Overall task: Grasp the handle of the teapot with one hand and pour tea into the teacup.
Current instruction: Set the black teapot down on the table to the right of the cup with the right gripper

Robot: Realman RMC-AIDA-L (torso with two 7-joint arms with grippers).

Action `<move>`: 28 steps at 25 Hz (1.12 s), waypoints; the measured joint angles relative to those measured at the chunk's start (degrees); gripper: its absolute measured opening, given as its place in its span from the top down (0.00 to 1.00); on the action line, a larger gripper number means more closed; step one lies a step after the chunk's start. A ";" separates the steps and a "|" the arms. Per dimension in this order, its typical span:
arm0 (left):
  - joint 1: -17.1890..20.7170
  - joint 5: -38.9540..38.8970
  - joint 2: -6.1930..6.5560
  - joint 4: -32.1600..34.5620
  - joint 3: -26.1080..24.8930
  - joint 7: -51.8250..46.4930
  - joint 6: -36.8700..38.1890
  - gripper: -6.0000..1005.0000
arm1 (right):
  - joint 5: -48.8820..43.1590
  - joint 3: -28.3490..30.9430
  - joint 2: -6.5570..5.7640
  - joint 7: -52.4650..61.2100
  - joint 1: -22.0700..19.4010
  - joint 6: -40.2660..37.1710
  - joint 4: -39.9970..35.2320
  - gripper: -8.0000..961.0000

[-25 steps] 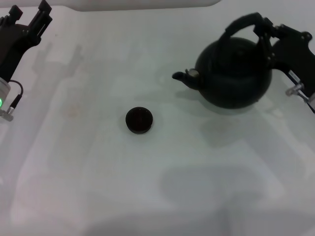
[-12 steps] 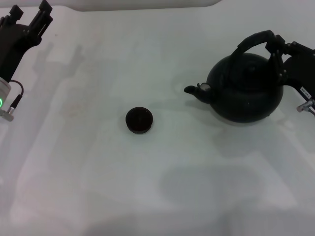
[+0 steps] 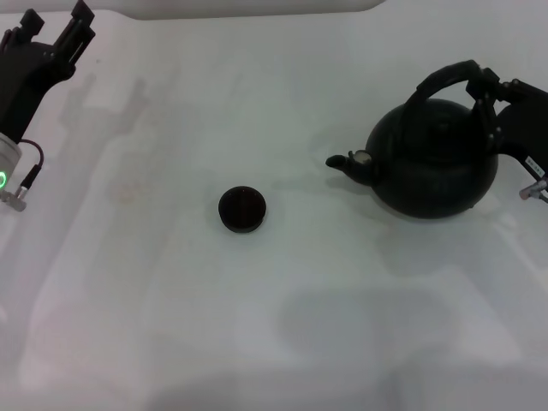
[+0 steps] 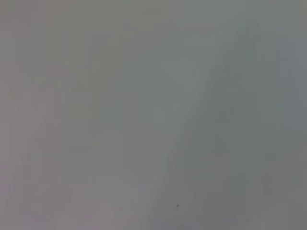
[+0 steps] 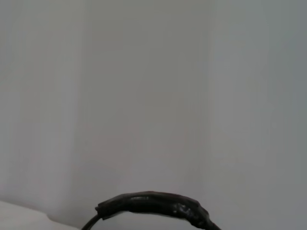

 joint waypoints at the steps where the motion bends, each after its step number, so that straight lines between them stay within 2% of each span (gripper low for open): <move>1: -0.04 0.00 0.02 -0.04 0.00 0.11 -0.11 0.14 | -0.01 -0.03 0.00 -0.12 -0.02 0.02 0.06 0.86; 16: -0.13 -0.10 0.16 -0.64 -0.44 0.38 -0.24 0.14 | 0.08 0.05 0.08 0.62 0.14 1.31 -0.07 0.85; 21: -0.15 -0.12 0.14 -0.79 -0.45 0.46 -0.23 0.14 | 0.26 0.07 0.09 1.91 -0.04 0.92 -0.28 0.64; 27: -0.06 -0.13 0.14 -0.79 -0.44 0.48 -0.18 0.14 | 0.20 0.36 0.05 9.03 0.01 0.92 0.09 0.58; 28: -0.09 -0.12 0.14 -0.79 -0.42 0.49 -0.16 0.14 | 0.19 0.41 0.04 10.00 -0.06 0.92 0.18 0.55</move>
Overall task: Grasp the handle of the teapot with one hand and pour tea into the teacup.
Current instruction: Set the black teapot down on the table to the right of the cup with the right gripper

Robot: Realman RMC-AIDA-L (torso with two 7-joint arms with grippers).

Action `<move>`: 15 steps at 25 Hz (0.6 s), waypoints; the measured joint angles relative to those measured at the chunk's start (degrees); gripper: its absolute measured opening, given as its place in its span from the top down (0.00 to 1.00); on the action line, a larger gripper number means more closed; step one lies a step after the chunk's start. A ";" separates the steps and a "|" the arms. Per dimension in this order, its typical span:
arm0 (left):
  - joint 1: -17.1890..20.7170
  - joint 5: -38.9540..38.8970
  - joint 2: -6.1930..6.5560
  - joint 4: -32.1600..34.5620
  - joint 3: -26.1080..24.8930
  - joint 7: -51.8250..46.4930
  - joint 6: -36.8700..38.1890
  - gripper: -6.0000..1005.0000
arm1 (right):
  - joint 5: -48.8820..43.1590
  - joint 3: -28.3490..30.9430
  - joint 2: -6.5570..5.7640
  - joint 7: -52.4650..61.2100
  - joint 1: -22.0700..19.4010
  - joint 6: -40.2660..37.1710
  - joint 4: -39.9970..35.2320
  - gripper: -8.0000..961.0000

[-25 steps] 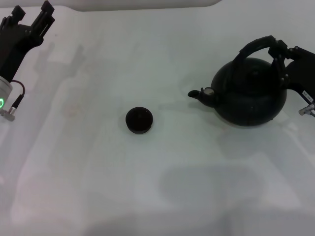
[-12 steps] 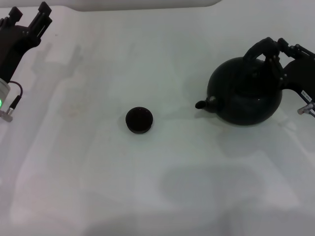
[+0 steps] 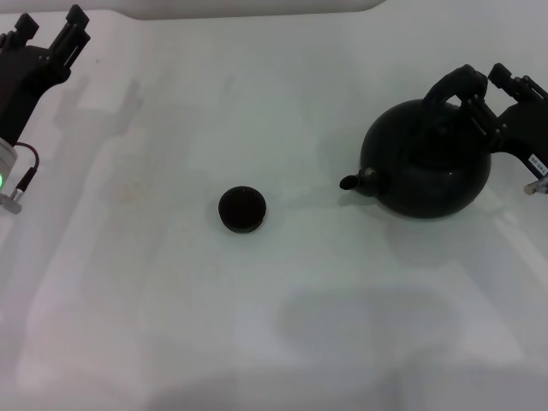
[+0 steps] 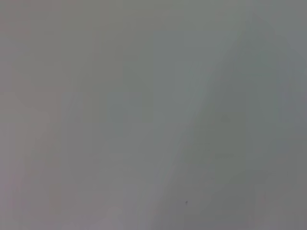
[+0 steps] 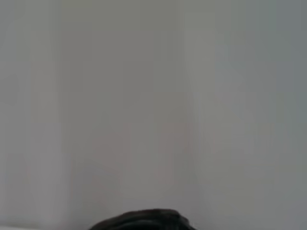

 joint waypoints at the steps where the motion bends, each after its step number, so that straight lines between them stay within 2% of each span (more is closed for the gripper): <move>1: -0.02 0.00 0.00 -0.02 0.02 0.01 0.05 0.14 | -0.03 0.04 0.00 0.68 -0.21 -0.05 0.03 0.51; 10: -0.18 0.00 0.02 -0.09 -0.06 0.54 0.30 0.14 | -0.16 0.04 -0.08 4.30 -5.02 -5.17 0.23 0.16; 15: -0.23 -0.35 -0.14 -0.08 0.04 3.31 0.36 0.14 | 0.41 2.83 0.07 3.36 -5.93 -5.43 1.25 0.13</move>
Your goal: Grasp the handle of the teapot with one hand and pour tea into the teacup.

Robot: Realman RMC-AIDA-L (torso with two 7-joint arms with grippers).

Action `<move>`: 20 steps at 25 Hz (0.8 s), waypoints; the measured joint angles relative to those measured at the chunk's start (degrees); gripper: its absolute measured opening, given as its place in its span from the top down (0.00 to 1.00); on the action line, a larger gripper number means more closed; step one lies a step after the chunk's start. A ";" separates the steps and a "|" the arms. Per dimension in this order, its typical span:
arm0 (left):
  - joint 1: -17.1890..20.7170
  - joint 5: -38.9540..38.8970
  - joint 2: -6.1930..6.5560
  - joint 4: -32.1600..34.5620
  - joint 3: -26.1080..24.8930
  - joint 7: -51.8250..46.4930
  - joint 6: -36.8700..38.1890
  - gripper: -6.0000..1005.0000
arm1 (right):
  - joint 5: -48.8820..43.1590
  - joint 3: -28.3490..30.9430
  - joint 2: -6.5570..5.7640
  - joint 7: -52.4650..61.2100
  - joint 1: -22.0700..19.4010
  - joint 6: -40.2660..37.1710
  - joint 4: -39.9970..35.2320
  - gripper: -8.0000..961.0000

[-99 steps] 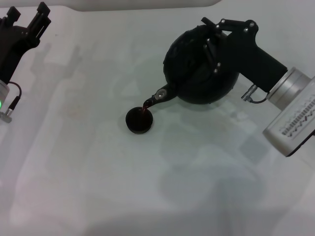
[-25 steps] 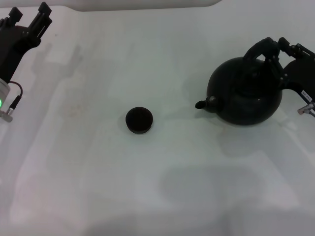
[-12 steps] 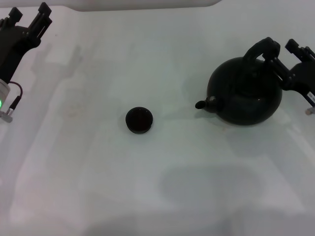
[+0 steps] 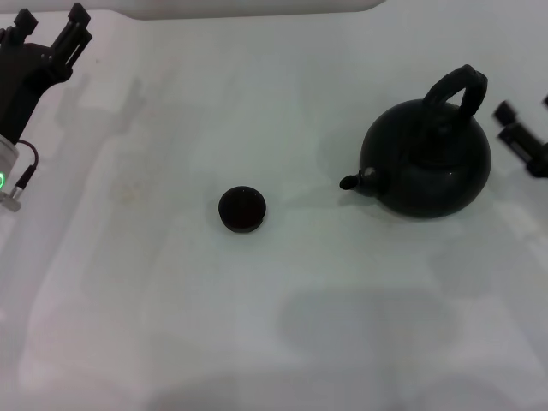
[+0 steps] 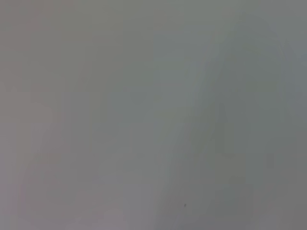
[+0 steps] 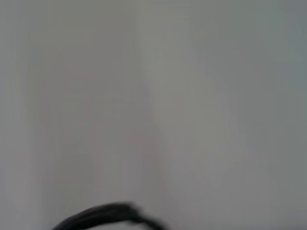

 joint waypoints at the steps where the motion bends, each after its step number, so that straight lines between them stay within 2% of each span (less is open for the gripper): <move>1: 0.00 -0.06 -0.02 0.00 0.09 0.14 0.03 0.14 | 0.01 1.23 0.09 -0.35 -0.02 0.05 0.10 0.12; 5: -0.03 -0.02 -0.04 -0.26 0.28 0.92 0.03 0.14 | 0.09 7.22 0.21 -6.35 0.43 -0.37 -0.41 0.09; 10: -0.11 0.04 -0.07 -0.77 0.29 3.93 0.13 0.14 | 0.45 11.13 0.33 -18.20 1.68 -3.06 -2.09 0.09; 14: 0.26 -0.07 -0.13 -1.09 0.33 5.67 0.16 0.14 | 3.55 11.49 0.61 -22.63 1.77 -1.69 -4.34 0.09; 20: 0.29 -0.19 -0.20 -1.34 0.37 5.61 0.19 0.14 | 6.50 10.97 0.62 -19.74 1.55 1.40 -6.10 0.09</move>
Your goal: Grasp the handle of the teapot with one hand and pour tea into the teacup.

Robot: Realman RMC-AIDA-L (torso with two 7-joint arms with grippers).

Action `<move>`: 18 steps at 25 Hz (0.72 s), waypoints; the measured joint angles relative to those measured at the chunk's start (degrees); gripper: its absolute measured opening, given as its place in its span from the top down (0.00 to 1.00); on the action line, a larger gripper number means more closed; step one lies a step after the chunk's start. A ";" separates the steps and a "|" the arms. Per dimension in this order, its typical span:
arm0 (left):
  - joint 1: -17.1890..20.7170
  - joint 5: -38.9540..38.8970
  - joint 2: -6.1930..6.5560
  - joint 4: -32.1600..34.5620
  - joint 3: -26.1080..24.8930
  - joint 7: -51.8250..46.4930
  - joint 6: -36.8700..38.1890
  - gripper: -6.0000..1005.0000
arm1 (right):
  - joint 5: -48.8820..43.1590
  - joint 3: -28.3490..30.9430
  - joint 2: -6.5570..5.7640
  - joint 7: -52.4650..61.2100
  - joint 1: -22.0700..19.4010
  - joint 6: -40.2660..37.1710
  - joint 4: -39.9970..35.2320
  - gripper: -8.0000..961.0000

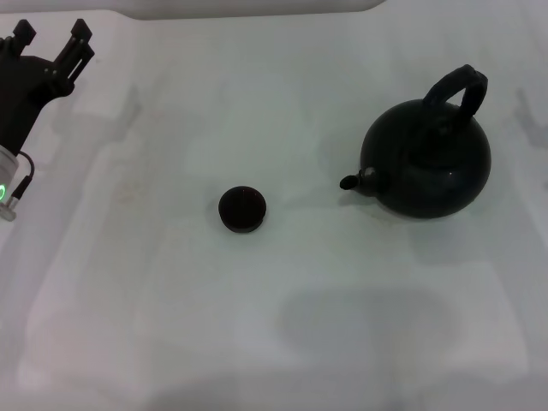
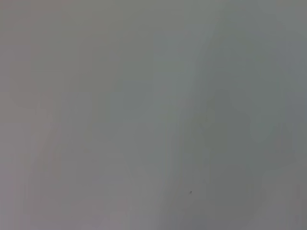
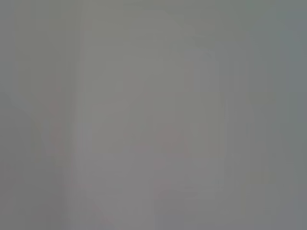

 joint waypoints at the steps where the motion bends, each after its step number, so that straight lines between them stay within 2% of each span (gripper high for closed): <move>1: -0.03 -0.01 0.00 -0.01 0.00 -0.03 0.00 0.14 | 0.01 -0.02 0.00 0.64 -0.05 0.23 0.00 0.09; 18: -0.91 -3.02 -0.01 -0.57 -0.01 -2.81 -0.29 0.14 | 0.51 -0.94 -0.12 1.26 0.09 0.47 0.09 0.09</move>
